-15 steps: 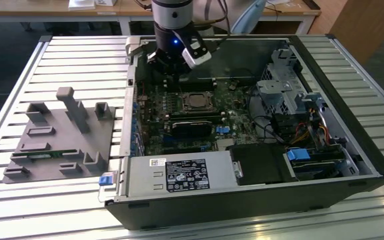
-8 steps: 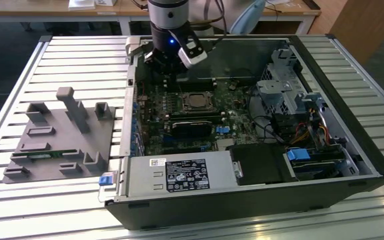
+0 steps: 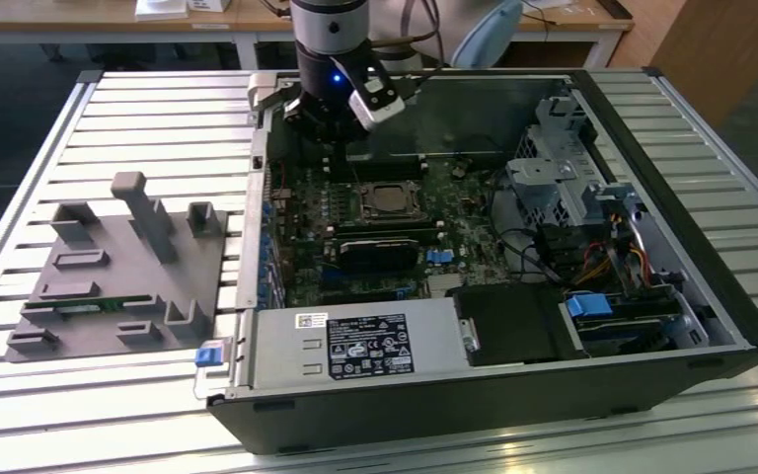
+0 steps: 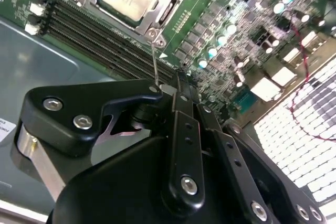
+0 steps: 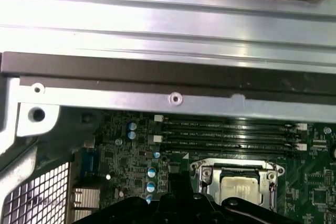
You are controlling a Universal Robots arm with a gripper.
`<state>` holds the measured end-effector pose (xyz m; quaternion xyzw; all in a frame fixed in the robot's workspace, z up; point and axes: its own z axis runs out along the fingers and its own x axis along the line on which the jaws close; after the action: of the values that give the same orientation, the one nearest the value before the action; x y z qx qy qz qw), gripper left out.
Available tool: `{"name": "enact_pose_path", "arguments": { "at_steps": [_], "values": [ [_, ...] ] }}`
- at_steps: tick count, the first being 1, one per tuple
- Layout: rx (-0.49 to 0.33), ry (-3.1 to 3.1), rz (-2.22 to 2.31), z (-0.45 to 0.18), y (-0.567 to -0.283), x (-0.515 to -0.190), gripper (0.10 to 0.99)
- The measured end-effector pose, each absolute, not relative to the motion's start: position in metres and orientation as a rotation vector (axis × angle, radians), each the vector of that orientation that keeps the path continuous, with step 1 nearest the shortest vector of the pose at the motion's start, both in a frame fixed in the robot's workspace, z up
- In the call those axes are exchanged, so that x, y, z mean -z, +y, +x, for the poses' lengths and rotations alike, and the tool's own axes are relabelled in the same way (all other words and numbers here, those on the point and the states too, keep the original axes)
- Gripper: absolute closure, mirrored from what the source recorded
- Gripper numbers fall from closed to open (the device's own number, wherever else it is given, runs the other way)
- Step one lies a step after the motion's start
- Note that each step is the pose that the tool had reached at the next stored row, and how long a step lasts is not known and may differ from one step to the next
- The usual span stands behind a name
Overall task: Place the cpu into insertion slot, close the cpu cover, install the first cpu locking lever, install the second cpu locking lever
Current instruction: 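Install the first cpu locking lever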
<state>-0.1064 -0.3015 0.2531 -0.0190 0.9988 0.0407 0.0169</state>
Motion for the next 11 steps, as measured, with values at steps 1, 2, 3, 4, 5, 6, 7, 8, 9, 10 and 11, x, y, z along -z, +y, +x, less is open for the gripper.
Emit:
{"name": "enact_pose_path", "arguments": {
  "at_steps": [1,2,3,4,5,6,7,8,9,10,11],
  "values": [
    [-0.126,3.105,-0.059,-0.106,-0.301,-0.252,0.980],
    [-0.126,3.105,-0.059,-0.106,-0.300,-0.252,0.980],
    [-0.126,3.105,-0.059,-0.106,-0.299,-0.252,0.980],
    [-0.126,3.105,-0.059,-0.106,-0.298,-0.252,0.980],
    [-0.126,3.105,-0.059,-0.106,-0.298,-0.251,0.980],
    [-0.126,3.105,-0.059,-0.105,-0.297,-0.251,0.980],
    [-0.126,3.105,-0.059,-0.104,-0.297,-0.251,0.980],
    [-0.126,3.105,-0.059,-0.102,-0.297,-0.251,0.980],
    [-0.126,3.105,-0.059,-0.100,-0.297,-0.251,0.980],
    [-0.126,3.106,-0.059,-0.097,-0.297,-0.251,0.980],
    [-0.126,3.106,-0.059,-0.093,-0.297,-0.251,0.980]
  ]
}}
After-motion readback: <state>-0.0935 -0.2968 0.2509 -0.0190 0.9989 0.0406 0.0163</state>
